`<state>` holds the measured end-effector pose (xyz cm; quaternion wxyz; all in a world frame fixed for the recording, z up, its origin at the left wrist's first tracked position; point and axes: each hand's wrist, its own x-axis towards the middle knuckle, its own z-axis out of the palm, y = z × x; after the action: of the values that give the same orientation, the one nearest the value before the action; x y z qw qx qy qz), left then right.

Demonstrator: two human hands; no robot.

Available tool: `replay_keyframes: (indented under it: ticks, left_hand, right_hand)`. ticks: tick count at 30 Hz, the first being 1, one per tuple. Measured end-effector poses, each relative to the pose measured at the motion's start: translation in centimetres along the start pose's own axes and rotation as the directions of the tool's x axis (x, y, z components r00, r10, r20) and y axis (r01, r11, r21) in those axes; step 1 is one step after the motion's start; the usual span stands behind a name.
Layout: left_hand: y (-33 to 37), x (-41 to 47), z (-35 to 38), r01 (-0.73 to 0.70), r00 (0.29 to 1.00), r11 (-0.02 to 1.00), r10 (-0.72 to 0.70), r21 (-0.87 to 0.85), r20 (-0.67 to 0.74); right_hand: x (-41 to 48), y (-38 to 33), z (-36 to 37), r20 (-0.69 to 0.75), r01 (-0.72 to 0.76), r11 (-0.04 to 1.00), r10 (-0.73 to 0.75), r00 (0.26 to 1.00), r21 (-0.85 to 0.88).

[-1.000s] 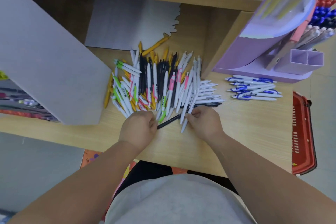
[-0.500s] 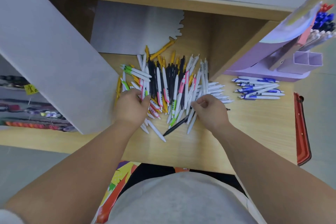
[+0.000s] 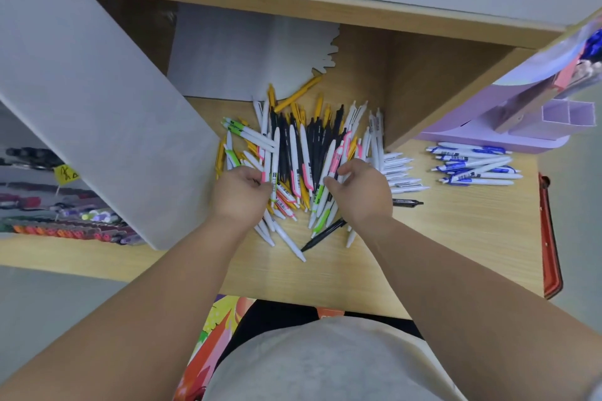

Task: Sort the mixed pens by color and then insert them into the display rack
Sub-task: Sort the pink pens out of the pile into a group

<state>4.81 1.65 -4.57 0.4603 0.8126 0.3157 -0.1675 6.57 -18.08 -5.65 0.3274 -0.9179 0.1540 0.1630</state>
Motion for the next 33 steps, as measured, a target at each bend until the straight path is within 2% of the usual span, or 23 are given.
replay_keyframes:
  ticks: [4, 10, 14, 18, 23, 28, 30, 33]
  left_hand:
    - [-0.1, -1.0, -0.6, 0.085, 0.995, 0.991, -0.078, -0.104, 0.066]
    - [-0.9, -2.9, -1.6, 0.102, 0.990, 0.978, -0.082, -0.181, 0.112]
    - [-1.2, -3.6, -2.2, 0.067, 0.995, 0.968, -0.046, -0.243, 0.089]
    - [-0.6, -4.2, -2.9, -0.004, 1.000, 0.939, 0.009, -0.344, 0.013]
    - [1.0, -4.3, -3.2, 0.001, 0.999, 0.859, 0.023, -0.511, 0.039]
    - [1.5, -4.0, -2.7, -0.026, 0.995, 0.891, 0.065, -0.453, 0.072]
    - [1.6, -3.9, -2.1, 0.015, 0.994, 0.885, 0.035, -0.465, 0.099]
    - [2.0, -3.6, -0.8, 0.019, 0.990, 0.935, 0.031, -0.353, 0.136]
  right_hand:
    - [0.1, -0.7, 0.7, 0.043, -0.017, 1.000, 0.016, 0.999, 0.007]
    - [0.0, -1.3, 0.8, 0.107, -0.049, 0.992, 0.037, 0.994, 0.113]
    - [-0.8, -0.3, -0.8, 0.094, -0.071, 0.968, 0.050, 0.994, 0.239]
    - [-0.2, 1.6, -2.7, 0.075, -0.212, 0.918, 0.199, 0.977, 0.336]
    - [1.3, 2.2, -3.4, 0.096, -0.256, 0.923, 0.238, 0.967, 0.288]
    - [2.0, 1.6, -2.4, 0.009, -0.195, 0.966, 0.197, 0.980, 0.171]
    - [2.0, 1.4, -2.0, 0.013, -0.174, 0.973, 0.174, 0.985, 0.151]
    - [1.9, 1.0, -1.3, 0.038, -0.171, 0.975, 0.167, 0.985, 0.144]
